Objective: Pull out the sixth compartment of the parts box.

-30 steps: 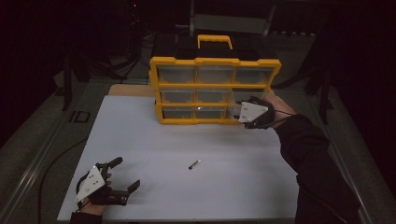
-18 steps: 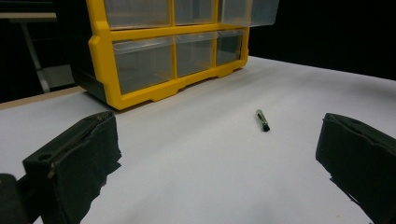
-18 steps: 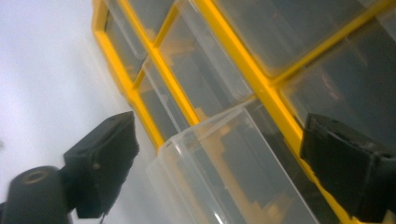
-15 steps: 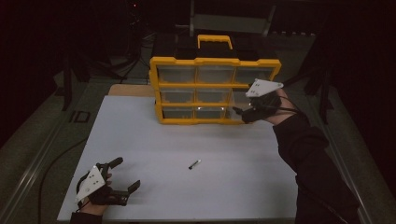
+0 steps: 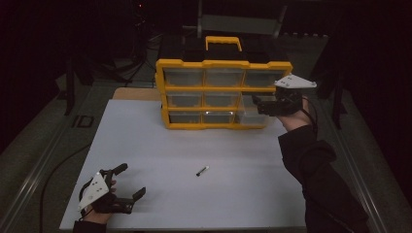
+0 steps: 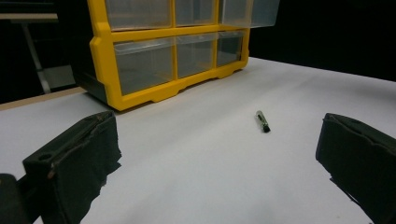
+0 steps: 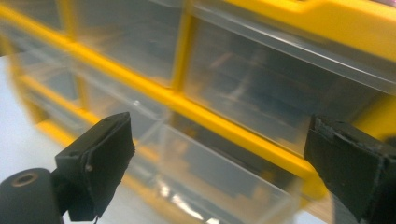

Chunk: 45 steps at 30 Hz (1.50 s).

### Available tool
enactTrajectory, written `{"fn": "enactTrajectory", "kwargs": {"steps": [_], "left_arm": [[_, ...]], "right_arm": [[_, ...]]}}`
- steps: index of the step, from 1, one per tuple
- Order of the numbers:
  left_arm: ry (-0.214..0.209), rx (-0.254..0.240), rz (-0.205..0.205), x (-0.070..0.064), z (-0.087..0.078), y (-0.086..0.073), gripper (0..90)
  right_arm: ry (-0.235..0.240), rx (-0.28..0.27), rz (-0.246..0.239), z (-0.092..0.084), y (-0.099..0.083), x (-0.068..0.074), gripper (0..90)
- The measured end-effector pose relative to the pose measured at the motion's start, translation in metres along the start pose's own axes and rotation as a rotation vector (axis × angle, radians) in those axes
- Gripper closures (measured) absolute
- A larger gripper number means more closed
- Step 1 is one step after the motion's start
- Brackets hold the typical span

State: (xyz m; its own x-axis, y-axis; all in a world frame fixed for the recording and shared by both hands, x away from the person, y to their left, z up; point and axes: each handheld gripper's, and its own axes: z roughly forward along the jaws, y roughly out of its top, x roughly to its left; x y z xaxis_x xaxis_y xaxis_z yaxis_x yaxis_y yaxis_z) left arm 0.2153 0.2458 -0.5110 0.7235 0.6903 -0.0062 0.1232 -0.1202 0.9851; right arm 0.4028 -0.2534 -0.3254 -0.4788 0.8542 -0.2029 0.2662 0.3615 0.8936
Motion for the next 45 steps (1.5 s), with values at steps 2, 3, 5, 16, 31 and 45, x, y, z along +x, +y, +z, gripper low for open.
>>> {"fn": "enactTrajectory", "kwargs": {"steps": [2, 3, 5, 16, 31, 45], "left_arm": [[0.000, 0.001, -0.001, 0.000, 0.000, 0.000, 0.0], [0.000, 0.001, -0.002, 0.000, 0.000, 0.000, 0.0], [0.000, 0.000, -0.003, 0.000, 0.000, 0.000, 0.0], [0.000, 0.001, -0.001, 0.000, 0.000, 0.000, 0.0], [0.002, 0.003, 0.001, 0.000, 0.000, 0.000, 0.0], [0.002, 0.009, 0.004, -0.001, 0.002, 0.000, 0.0]], "right_arm": [[-0.026, 0.002, 0.014, -0.001, -0.003, -0.001, 8.4], [-0.047, -0.002, 0.019, -0.001, -0.004, -0.001, 8.4], [-0.068, -0.006, 0.027, -0.002, -0.007, 0.000, 8.4], [-0.102, -0.044, 0.082, -0.012, -0.022, 0.004, 8.4], [-0.075, -0.095, 0.131, -0.035, -0.052, 0.011, 8.4], [-0.052, -0.102, 0.146, -0.054, -0.085, 0.013, 8.5]]}}
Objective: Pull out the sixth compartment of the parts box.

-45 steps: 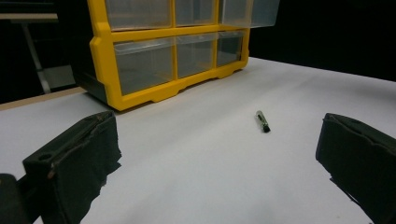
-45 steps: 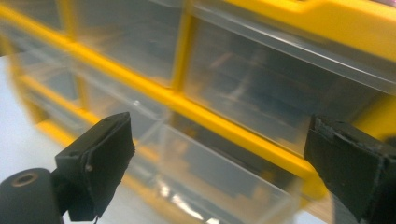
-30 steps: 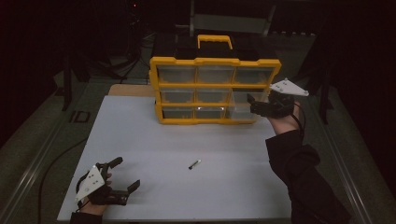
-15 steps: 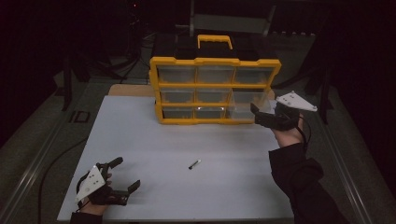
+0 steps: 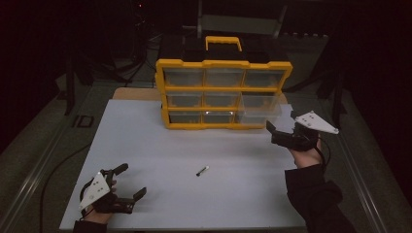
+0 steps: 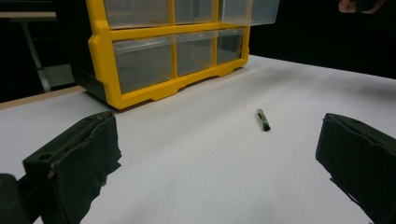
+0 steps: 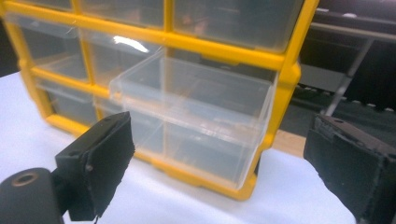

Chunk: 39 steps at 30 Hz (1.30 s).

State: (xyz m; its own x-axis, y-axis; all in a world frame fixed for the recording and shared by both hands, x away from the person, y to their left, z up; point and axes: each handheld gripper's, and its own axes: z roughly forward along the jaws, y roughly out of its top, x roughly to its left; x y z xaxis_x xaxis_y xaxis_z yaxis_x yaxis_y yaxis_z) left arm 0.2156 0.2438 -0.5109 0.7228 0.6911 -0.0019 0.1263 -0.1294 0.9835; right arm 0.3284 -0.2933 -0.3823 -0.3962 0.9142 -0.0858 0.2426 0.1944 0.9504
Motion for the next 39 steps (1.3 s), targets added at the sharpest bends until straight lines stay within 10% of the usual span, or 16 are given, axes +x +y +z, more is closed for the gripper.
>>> {"fn": "enactTrajectory", "kwargs": {"steps": [23, 39], "left_arm": [[0.006, 0.003, 0.000, 0.000, 0.000, 0.000, 0.0], [0.009, 0.008, 0.005, -0.001, 0.001, 0.001, 0.0]], "right_arm": [[0.173, 0.063, -0.002, -0.014, -0.065, 0.006, 8.7], [0.164, 0.064, -0.029, -0.029, -0.100, 0.015, 8.6]]}}
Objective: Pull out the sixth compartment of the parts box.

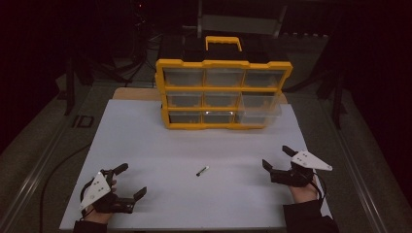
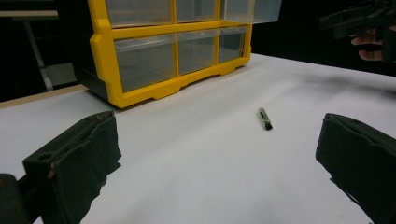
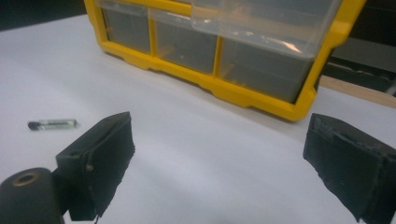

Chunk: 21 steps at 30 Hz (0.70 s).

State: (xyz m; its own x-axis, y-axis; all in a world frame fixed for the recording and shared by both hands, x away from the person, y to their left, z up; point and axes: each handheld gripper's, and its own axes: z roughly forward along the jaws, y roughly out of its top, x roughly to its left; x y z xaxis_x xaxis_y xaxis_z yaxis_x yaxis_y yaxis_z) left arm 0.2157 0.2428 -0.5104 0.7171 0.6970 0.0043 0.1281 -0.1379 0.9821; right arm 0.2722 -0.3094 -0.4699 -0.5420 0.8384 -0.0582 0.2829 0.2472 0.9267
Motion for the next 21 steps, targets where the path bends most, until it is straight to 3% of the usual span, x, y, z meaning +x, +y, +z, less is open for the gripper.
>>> {"fn": "enactTrajectory", "kwargs": {"steps": [9, 21], "left_arm": [[0.004, 0.009, 0.001, 0.000, 0.000, 0.000, 0.0], [0.010, 0.008, -0.006, 0.001, 0.000, -0.001, 0.0]], "right_arm": [[0.031, -0.001, 0.033, -0.001, -0.017, 0.003, 8.6], [0.035, 0.016, 0.001, 0.006, -0.018, 0.011, 8.6]]}}
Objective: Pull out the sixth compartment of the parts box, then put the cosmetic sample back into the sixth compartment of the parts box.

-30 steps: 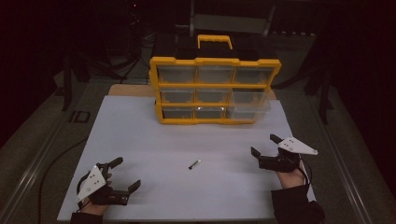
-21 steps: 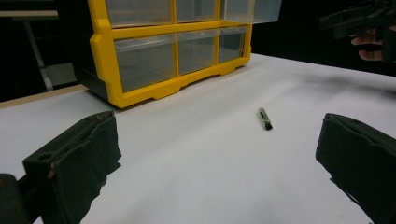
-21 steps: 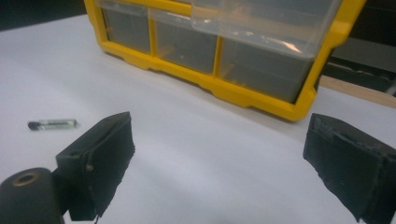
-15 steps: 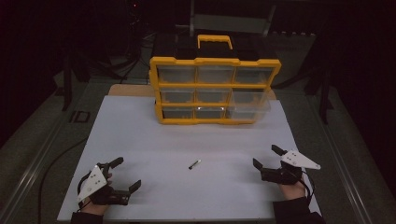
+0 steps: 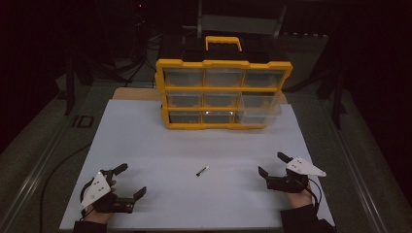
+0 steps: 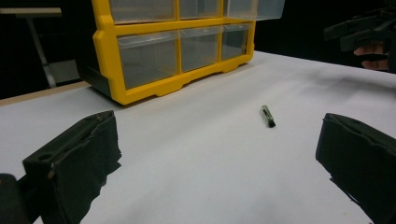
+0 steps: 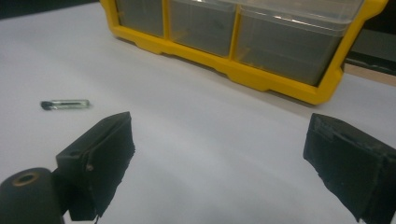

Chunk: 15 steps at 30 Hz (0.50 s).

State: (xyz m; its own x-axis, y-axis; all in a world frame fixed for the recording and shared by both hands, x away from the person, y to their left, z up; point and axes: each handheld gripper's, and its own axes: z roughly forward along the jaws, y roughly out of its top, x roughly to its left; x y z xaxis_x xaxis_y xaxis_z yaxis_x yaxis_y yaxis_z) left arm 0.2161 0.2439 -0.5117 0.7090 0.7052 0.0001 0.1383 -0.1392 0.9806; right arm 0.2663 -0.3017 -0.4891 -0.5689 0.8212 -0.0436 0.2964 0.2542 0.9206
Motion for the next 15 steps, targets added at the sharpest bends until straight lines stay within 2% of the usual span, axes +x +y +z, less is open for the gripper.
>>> {"fn": "enactTrajectory", "kwargs": {"steps": [15], "left_arm": [[0.003, 0.006, -0.004, 0.0010, -0.0002, -0.0003, 0.0]], "right_arm": [[0.002, -0.028, -0.004, -0.0020, 0.0023, 0.0002, 8.6]]}}
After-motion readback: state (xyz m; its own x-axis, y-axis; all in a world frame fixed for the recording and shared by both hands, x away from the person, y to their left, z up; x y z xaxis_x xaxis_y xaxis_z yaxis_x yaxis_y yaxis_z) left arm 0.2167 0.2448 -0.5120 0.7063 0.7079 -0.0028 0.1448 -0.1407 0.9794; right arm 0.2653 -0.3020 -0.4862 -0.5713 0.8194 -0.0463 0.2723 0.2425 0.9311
